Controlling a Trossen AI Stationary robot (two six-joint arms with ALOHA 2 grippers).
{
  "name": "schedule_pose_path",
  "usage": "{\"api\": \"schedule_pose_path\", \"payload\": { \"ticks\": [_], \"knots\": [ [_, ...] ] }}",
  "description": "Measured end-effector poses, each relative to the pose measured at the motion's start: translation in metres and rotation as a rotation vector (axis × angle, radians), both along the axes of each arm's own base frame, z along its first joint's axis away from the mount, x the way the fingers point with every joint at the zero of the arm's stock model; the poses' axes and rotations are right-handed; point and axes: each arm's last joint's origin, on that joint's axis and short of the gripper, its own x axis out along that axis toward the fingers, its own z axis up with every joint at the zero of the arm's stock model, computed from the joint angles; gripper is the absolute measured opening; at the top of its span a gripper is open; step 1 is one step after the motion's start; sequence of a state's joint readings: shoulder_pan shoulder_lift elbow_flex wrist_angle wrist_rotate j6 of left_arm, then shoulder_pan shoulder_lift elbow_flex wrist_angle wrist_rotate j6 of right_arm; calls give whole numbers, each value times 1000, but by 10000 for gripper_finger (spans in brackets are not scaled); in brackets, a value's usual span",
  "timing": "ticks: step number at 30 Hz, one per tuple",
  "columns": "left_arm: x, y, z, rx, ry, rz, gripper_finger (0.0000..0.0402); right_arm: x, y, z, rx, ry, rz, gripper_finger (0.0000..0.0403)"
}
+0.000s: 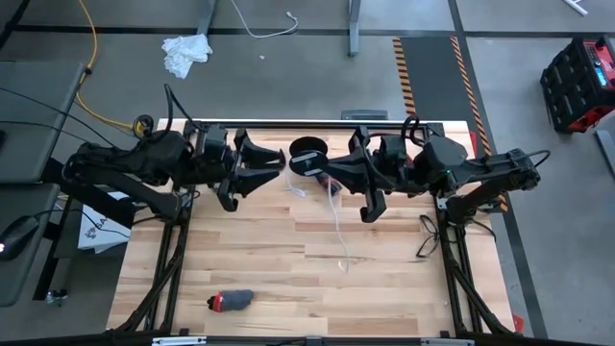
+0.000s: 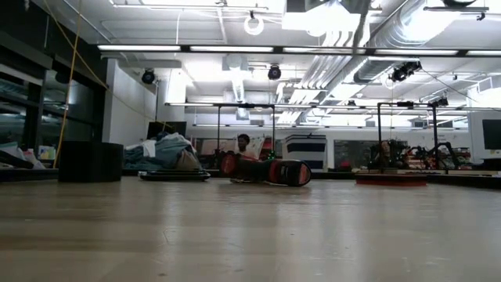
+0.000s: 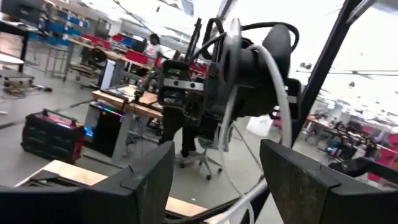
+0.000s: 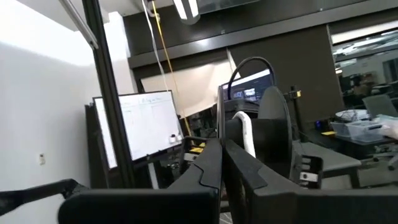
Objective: Coil cords
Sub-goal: Uncoil the white cable wire from the black spool
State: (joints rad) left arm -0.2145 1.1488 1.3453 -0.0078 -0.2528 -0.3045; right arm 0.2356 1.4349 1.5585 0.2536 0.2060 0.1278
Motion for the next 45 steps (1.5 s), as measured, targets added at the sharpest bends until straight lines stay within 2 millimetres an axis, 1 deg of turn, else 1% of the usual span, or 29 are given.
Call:
{"api": "schedule_pose_path", "payload": {
  "ticks": [7, 10, 15, 19, 25, 27, 28, 30, 33, 34, 36, 38, 41, 43, 45],
  "knots": [
    [1, -2, 4, -5, -45, -60, 232, 1, -3, 0, -13, 2, -18, 0],
    [2, -2, 5, -8, -59, -53, 232, 2, -7, 0, 5, 2, -23, 0],
    [7, 6, 2, -5, -41, -7, 232, 2, -11, 0, 5, 1, -35, 0],
    [14, 8, -2, -1, -29, -5, 232, 2, -11, 0, 3, 2, -35, 0],
    [33, 7, -15, 18, 24, -11, 230, 2, -10, 0, -8, 0, -28, 0],
    [36, 9, -16, 15, 29, 15, 213, 2, -10, 0, -7, -6, -28, 0],
    [36, 10, -17, 12, 32, 30, 196, 2, -10, 1, -6, -7, -29, 0],
    [36, 11, -16, 3, 30, 40, 144, 2, -11, 1, -6, -8, -29, 0],
    [33, 12, -14, -13, 21, 37, 36, 2, -10, 1, -6, -7, -27, 0],
    [33, 12, -14, -29, 17, 34, 20, 2, -9, 1, -6, -7, -23, 0],
    [33, 12, -15, -52, 30, 29, 15, 1, -5, 1, -6, -6, -13, 0],
    [31, 9, -21, -63, 98, 18, 8, 0, -1, -2, -9, 24, 4, 0],
    [28, 0, -33, -60, 227, 53, 4, 1, 8, -13, -7, 147, 37, 0],
    [26, -6, -42, -42, 292, 91, 2, 2, 12, -23, 29, 248, 57, 0],
    [26, -9, -44, -33, 314, 110, 2, 4, 16, -34, 68, 350, 72, 0]
  ]
}}
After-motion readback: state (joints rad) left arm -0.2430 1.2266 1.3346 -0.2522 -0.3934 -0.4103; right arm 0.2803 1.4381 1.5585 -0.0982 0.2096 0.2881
